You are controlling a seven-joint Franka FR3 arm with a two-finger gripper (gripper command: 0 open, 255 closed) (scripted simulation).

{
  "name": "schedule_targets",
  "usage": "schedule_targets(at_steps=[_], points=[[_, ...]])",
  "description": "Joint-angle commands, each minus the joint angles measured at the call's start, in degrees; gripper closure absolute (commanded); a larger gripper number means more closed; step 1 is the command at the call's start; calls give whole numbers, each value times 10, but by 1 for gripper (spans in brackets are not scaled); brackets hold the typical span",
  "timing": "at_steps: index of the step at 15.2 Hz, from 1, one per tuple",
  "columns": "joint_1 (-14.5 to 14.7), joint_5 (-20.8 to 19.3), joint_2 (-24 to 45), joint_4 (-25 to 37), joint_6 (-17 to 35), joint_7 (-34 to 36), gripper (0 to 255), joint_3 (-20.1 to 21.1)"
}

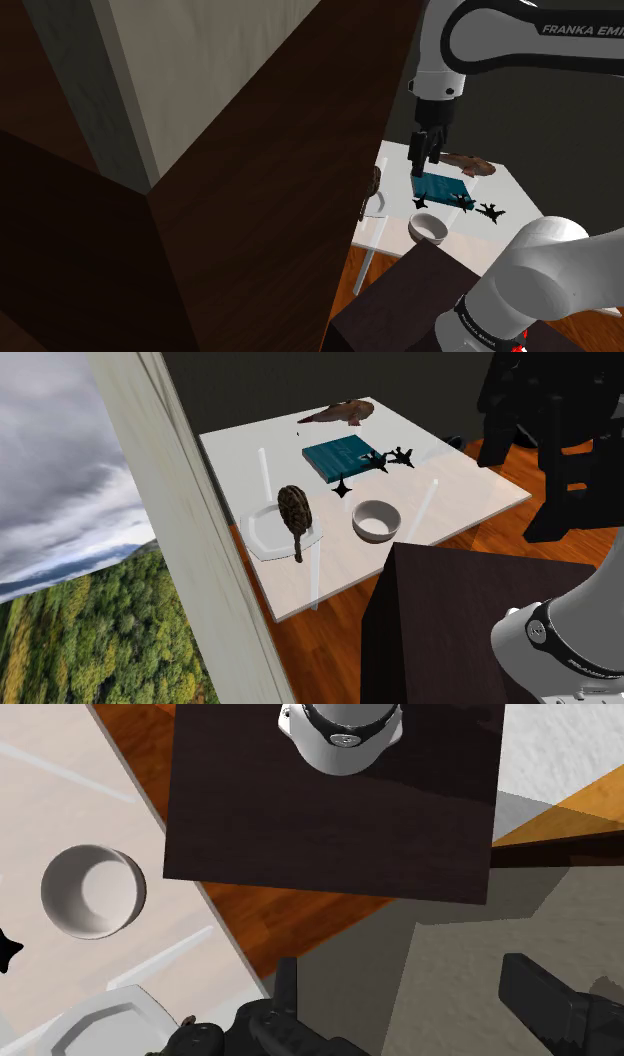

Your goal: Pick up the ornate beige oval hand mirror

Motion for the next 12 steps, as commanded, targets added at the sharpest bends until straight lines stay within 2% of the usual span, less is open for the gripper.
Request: schedule_targets(at_steps=[1,12], points=[[0,0,0,0,0,0,0,0],[-56,6,216,59,146,10,0,-66]])
